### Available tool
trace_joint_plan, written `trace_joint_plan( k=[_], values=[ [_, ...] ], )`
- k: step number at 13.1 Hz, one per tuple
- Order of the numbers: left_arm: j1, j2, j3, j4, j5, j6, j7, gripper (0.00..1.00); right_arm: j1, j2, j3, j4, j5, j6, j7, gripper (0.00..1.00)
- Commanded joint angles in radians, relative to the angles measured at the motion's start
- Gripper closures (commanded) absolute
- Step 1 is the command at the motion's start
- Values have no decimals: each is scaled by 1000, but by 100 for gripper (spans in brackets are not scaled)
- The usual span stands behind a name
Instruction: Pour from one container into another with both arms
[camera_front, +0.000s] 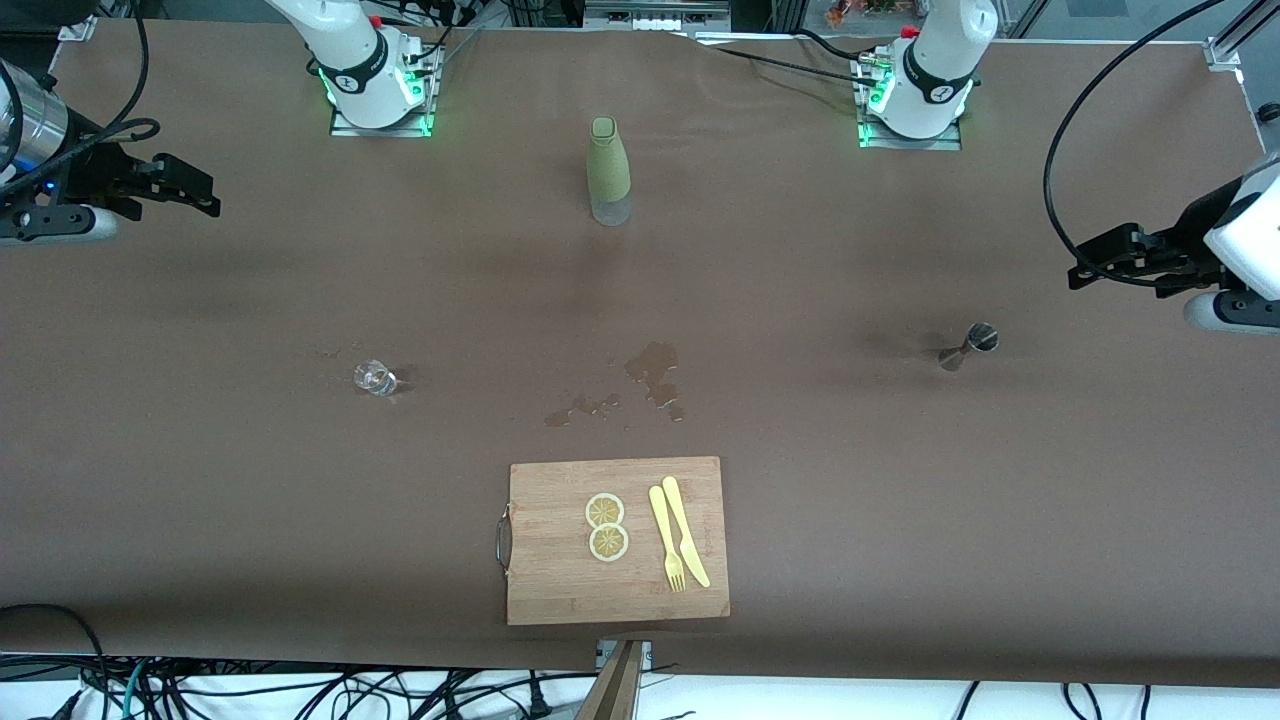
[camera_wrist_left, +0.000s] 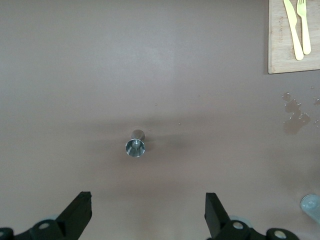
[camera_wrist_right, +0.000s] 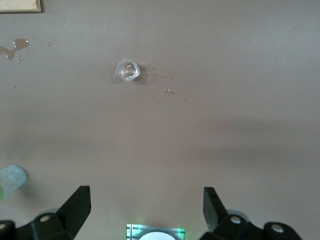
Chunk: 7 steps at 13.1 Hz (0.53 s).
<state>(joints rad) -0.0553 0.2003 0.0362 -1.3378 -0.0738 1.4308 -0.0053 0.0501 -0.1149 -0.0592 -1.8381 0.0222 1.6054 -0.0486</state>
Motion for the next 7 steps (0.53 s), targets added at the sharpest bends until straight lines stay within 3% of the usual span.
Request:
trace_joint_plan(
  k=[1, 7],
  values=[
    [-20, -27, 5, -14, 19, -9, -45, 0, 11, -20, -4, -24, -19, 10, 21, 0],
    [-26, -45, 2, -21, 34, -9, -88, 0, 8, -6, 4, -14, -24, -2, 21, 0]
  ],
)
